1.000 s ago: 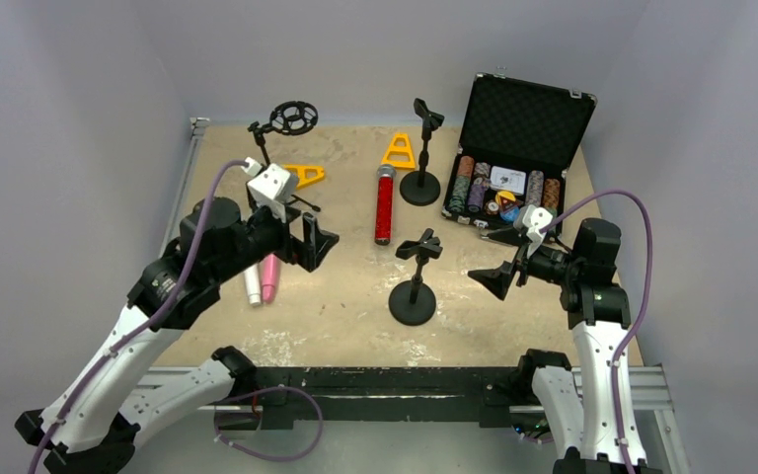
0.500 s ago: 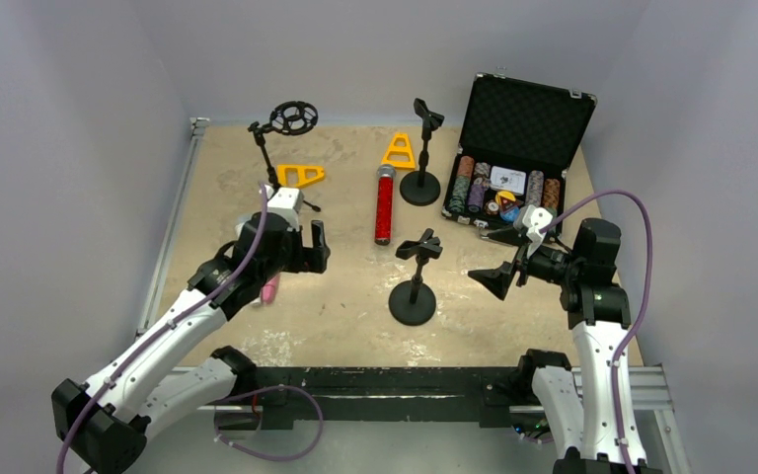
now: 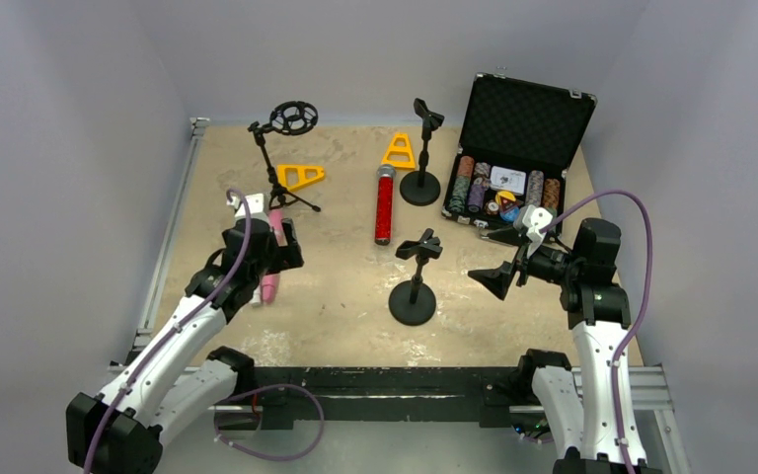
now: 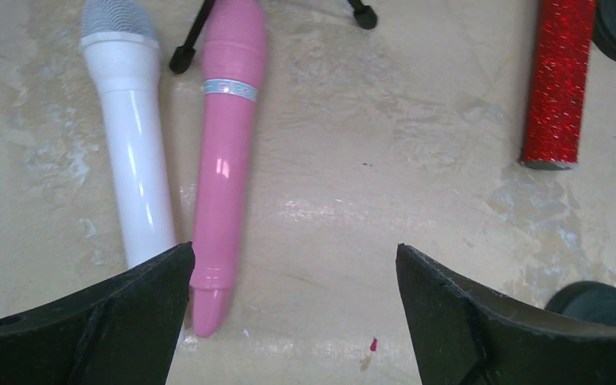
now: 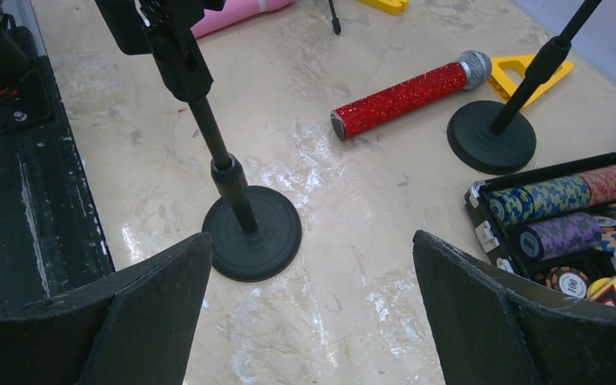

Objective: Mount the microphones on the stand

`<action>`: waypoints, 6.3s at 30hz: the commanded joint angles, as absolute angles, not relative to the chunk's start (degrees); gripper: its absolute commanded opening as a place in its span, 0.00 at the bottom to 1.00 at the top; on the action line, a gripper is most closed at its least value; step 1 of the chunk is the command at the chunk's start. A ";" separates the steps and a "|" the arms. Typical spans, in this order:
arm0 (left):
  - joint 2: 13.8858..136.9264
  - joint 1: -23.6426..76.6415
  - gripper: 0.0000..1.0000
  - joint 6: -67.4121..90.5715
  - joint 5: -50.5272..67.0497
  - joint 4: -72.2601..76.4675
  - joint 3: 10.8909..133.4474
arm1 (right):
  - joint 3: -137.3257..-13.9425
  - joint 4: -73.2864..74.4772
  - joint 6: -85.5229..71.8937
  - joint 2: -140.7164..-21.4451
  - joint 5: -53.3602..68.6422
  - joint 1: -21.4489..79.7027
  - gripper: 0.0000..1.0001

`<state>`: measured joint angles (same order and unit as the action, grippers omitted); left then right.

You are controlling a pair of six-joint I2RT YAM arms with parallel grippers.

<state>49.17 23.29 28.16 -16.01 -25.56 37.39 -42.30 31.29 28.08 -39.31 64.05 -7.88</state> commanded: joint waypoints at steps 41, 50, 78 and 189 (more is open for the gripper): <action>79.32 9.68 0.63 31.94 -9.13 -24.50 44.96 | -44.30 31.11 28.98 -37.91 64.65 -7.65 0.98; 85.05 12.17 0.54 30.12 -6.96 -28.10 47.98 | -44.47 31.54 29.37 -37.95 64.84 -7.65 0.98; 79.41 31.51 0.08 33.56 3.26 -30.91 41.36 | -44.68 32.43 30.49 -38.41 64.49 -7.65 0.98; 92.78 33.54 0.00 22.00 2.14 -40.36 62.96 | -44.82 33.60 31.82 -39.99 64.78 -7.65 0.98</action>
